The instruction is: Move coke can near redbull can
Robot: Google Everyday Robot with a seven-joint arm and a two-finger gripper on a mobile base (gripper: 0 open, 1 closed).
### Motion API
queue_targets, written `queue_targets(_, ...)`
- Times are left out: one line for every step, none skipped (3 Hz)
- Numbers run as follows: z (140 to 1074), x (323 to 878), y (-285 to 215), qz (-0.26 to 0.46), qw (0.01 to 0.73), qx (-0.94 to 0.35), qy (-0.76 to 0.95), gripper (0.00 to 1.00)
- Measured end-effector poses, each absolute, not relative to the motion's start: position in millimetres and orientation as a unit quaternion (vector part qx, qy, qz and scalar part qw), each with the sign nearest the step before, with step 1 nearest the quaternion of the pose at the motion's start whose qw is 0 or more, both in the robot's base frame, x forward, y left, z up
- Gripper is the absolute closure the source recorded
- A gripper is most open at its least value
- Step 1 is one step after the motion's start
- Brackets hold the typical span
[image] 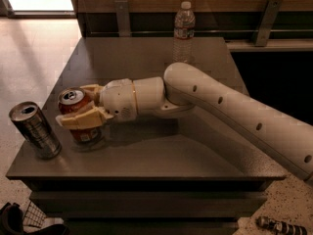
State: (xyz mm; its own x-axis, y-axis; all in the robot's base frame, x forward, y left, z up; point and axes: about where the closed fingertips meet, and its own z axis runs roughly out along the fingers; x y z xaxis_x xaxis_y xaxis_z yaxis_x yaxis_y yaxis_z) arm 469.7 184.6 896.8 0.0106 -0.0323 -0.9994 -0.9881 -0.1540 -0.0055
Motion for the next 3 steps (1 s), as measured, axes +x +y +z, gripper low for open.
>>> queue_targets(897.1,464.0,186.6,0.531,0.448,-0.553,0.460,0.83)
queue_targets(897.6,462.3,188.6,0.532,0.446,-0.554,0.459,0.59)
queue_targets(898.4,460.2,191.1,0.533,0.445,-0.556,0.457,0.28)
